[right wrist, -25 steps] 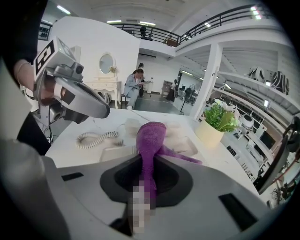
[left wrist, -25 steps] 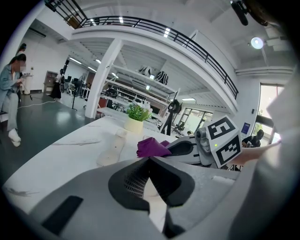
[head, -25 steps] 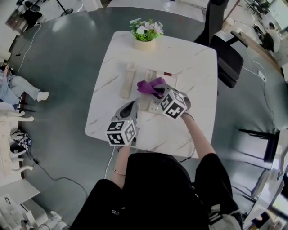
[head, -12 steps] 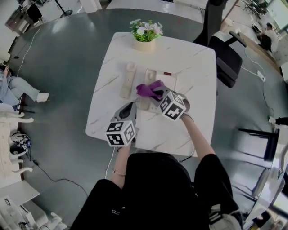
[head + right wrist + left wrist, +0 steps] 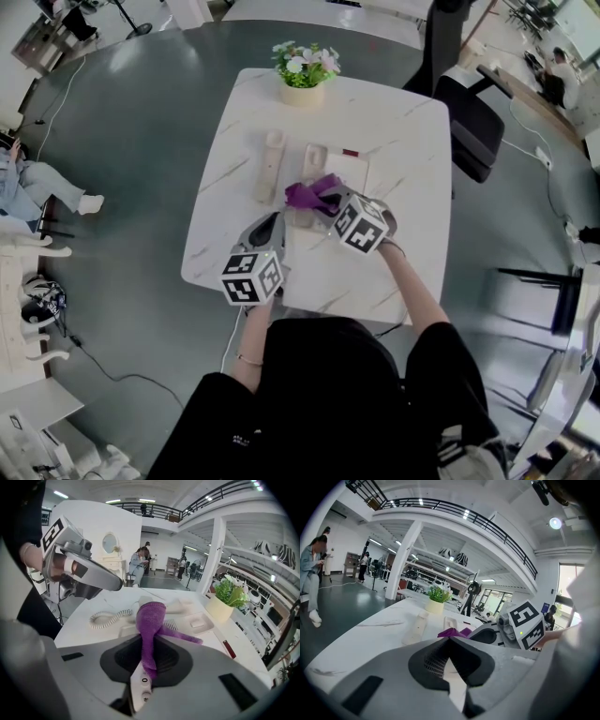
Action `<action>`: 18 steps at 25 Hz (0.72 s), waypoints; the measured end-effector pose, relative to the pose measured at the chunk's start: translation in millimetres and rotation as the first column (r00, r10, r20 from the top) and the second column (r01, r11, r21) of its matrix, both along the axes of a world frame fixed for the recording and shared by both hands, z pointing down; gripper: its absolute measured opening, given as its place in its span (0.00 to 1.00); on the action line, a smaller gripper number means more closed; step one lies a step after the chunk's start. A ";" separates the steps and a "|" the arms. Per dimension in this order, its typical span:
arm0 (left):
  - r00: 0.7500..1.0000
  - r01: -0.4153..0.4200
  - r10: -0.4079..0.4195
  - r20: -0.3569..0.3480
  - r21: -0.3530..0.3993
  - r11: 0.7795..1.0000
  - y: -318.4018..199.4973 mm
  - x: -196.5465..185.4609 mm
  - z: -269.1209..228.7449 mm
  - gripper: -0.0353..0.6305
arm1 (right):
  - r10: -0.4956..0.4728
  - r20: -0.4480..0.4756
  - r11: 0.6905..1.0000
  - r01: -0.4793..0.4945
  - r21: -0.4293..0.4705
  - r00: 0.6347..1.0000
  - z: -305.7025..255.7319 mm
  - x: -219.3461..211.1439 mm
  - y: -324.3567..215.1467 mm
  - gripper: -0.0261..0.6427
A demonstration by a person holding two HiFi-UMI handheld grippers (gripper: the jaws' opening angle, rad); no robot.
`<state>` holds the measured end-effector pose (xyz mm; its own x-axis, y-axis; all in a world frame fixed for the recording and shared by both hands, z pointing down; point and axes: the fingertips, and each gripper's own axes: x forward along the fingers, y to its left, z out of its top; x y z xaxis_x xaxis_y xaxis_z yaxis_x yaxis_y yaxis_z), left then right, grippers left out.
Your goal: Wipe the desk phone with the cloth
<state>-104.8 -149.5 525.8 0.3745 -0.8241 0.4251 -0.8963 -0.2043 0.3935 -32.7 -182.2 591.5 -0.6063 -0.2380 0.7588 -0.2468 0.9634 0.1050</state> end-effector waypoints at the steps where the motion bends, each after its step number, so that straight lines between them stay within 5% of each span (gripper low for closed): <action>1: 1.000 0.000 0.000 0.000 0.001 1.000 0.6 0.1 -0.4 0.05 | -0.001 0.001 1.000 0.001 -0.004 1.000 0.5 -0.2 1.6 0.09; 18: 1.000 0.009 -0.009 0.002 0.015 1.000 13.4 -3.6 -7.5 0.05 | -0.036 -0.011 0.997 0.035 -0.075 0.999 3.8 -2.5 31.6 0.09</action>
<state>-108.4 -136.1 518.3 0.3663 -0.8338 0.4131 -0.8990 -0.2026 0.3883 -35.2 -150.6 595.3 -0.6041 -0.1590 0.7809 -0.2116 0.9767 0.0351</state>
